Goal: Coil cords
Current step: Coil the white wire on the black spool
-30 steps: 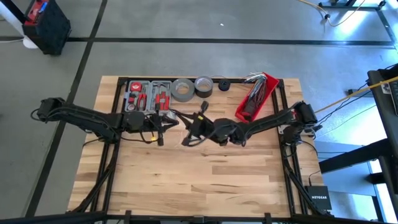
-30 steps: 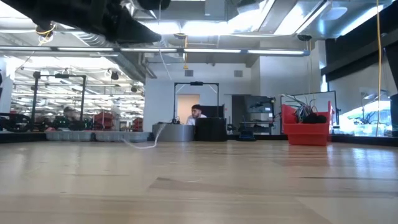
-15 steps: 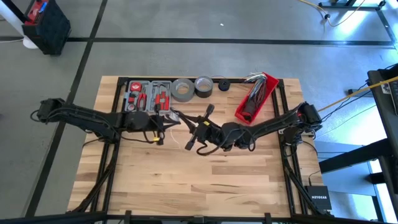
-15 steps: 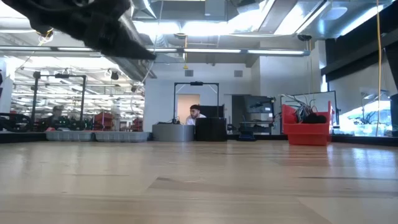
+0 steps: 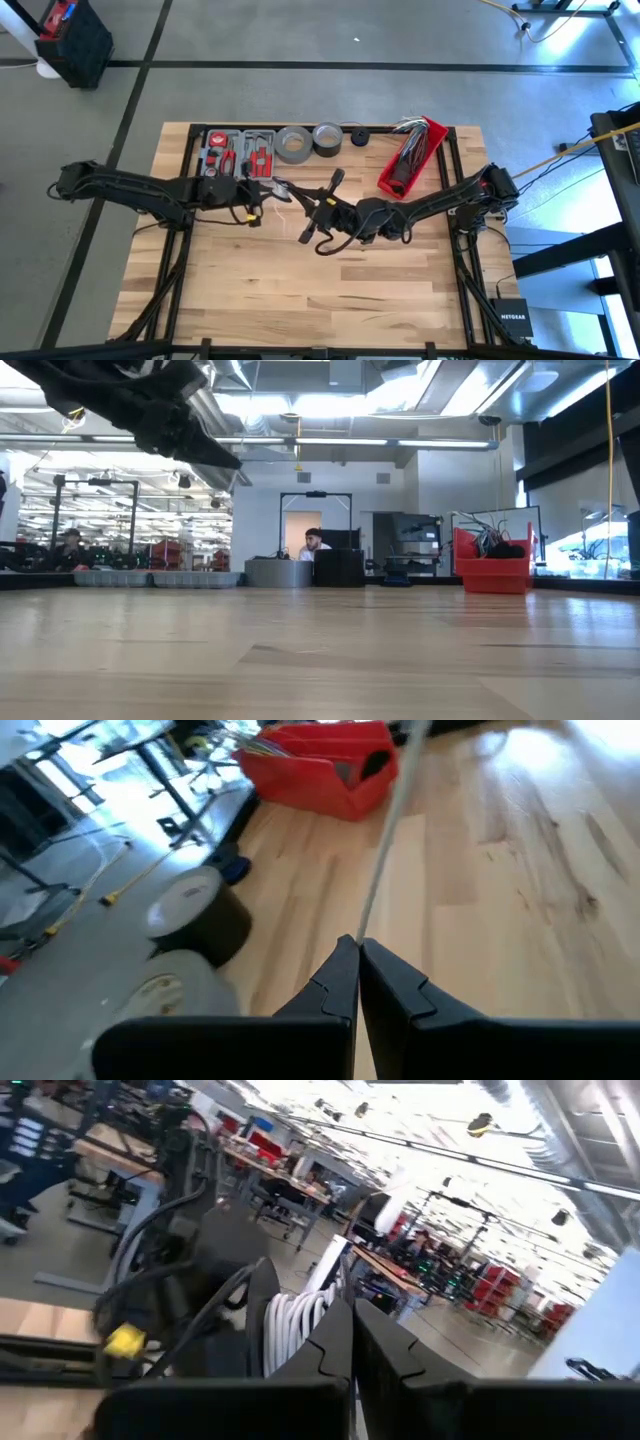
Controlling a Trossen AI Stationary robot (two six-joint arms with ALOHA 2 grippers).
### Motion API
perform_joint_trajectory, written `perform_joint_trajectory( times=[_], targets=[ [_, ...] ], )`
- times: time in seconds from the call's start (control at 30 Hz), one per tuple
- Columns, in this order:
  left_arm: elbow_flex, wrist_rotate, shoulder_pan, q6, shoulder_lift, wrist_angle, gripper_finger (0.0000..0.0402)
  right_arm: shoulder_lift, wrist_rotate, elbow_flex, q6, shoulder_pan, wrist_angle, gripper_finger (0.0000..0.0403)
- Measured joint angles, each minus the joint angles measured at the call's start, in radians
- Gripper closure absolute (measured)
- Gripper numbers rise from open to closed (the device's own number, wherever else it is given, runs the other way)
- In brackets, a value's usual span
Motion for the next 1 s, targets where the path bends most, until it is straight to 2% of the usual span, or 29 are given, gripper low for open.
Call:
perform_joint_trajectory(
  times=[0.3,0.6,0.83,1.0],
  targets=[
    [0.000,-0.082,0.000,-0.019,-0.273,-0.137,0.0399,-0.004,-0.106,0.002,0.001,-0.017,-0.154,0.0397],
    [0.000,-0.084,-0.001,-0.075,-0.499,-0.186,0.0398,-0.001,-0.098,-0.001,0.090,-0.085,-0.335,0.0397],
    [0.001,-0.076,-0.014,-0.137,-0.552,-0.195,0.0398,0.000,-0.104,-0.002,0.236,-0.156,-0.444,0.0397],
    [0.001,-0.047,-0.039,-0.172,-0.523,-0.150,0.0398,0.033,-0.174,-0.002,0.272,-0.187,-0.446,0.0397]
  ],
)
